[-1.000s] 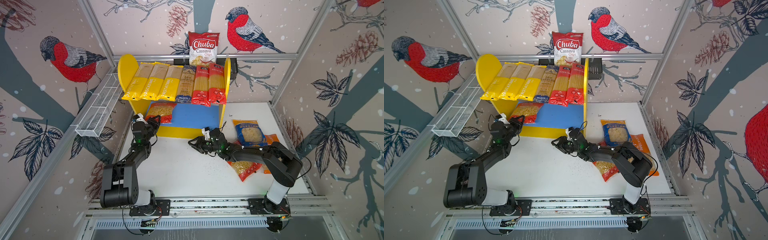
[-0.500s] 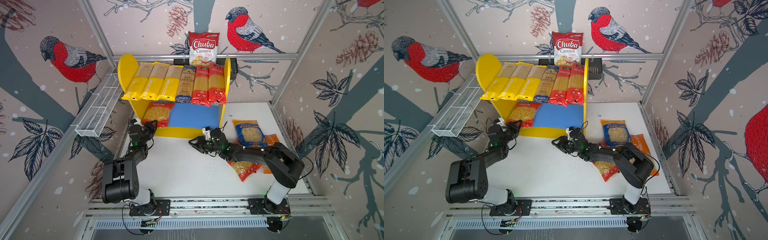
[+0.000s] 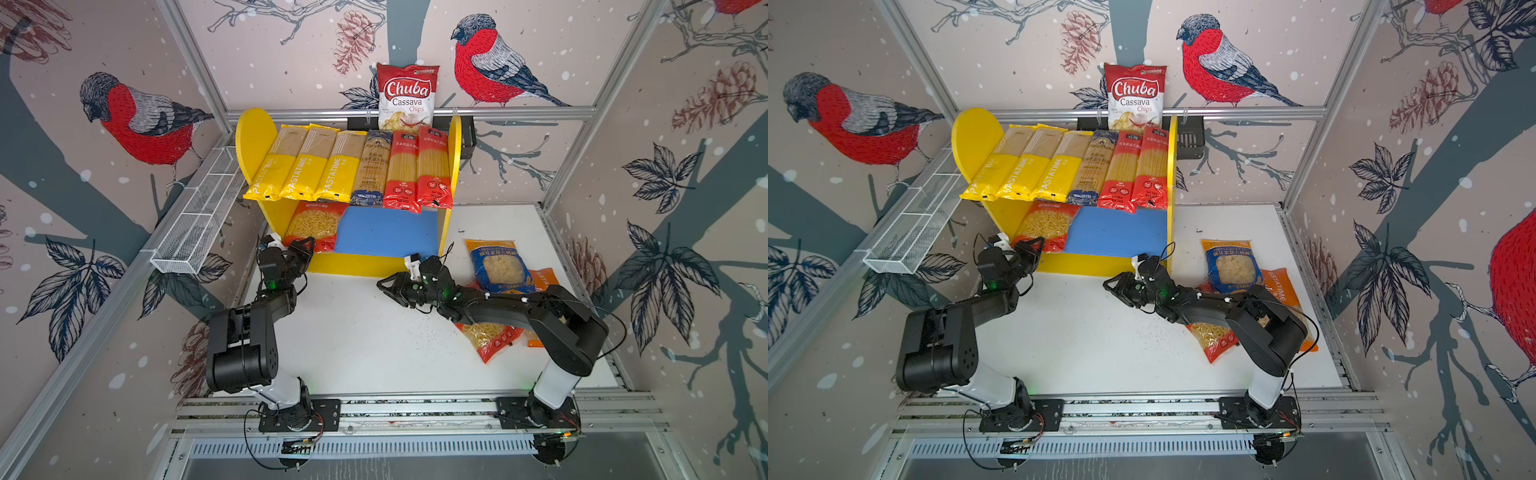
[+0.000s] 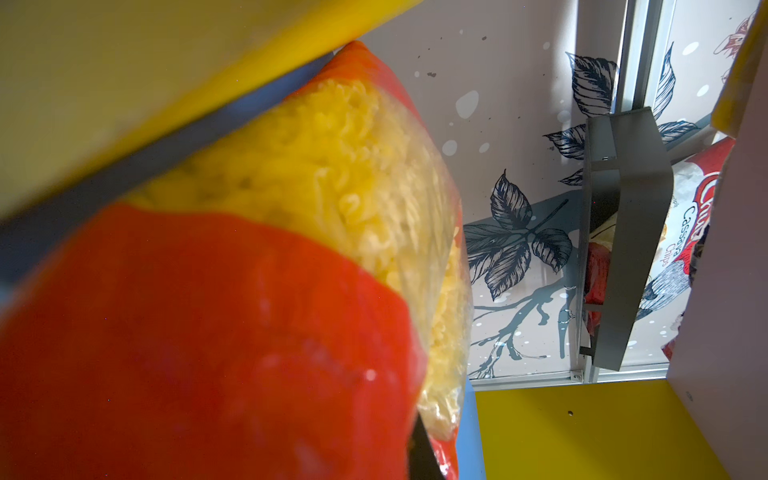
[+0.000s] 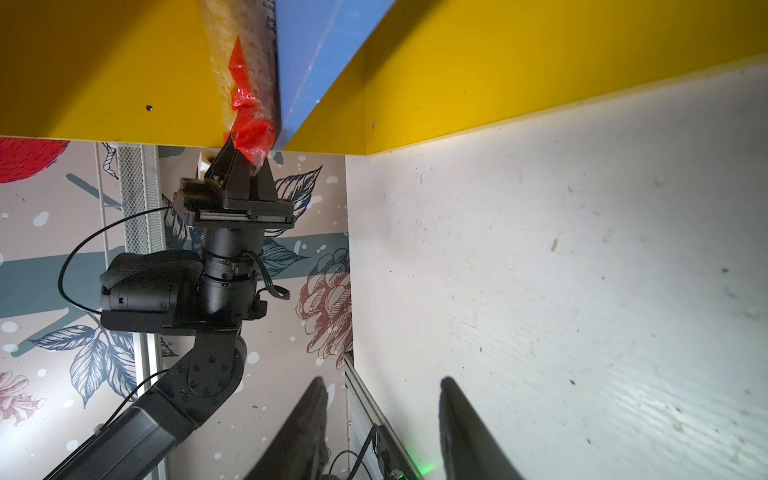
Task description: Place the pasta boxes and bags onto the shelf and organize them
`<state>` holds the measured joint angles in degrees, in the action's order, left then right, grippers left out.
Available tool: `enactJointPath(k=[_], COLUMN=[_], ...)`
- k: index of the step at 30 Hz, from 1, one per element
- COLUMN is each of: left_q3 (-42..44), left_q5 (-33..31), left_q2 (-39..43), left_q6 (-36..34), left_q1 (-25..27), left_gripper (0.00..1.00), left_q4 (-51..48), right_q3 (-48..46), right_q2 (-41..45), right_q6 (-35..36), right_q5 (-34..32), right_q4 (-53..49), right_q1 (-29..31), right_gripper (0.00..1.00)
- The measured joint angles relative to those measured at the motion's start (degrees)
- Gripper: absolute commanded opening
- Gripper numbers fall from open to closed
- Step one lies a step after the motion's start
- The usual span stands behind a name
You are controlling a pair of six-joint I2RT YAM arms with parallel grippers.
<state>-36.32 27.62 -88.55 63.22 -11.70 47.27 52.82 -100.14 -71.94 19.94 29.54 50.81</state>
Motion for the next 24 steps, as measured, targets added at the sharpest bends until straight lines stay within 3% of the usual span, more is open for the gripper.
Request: enactJointPath(k=[5,9,15,24], left_q3=[0.74,0.7,-0.26,1.62], left_q5=[0.26,0.63,-1.03,-6.82], left_q2=[2.03,4.39,10.58,21.35], left_q6=[0.04,-0.15,-3.23,-9.03], left_q1=[-0.61,-0.83,-0.94,-1.09], left_gripper=[0.45,0.52,0.7,0.74], left_q4=[-2.29,-4.57,-14.93,-34.47], right_q3=[0.61,0.74,0.52,-2.25], right_q2=[-0.55,-0.72,-0.57,4.31], right_q6=[0.02,0.02,0.28,6.29], right_q5=[0.0,0.0,0.0,-3.15], right_q4=[-0.07,-0.04,-0.33,-7.91], right_q1=[0.02,0.15,-0.09,-0.46], right_gripper=[0.45,0.45,0.45,0.46])
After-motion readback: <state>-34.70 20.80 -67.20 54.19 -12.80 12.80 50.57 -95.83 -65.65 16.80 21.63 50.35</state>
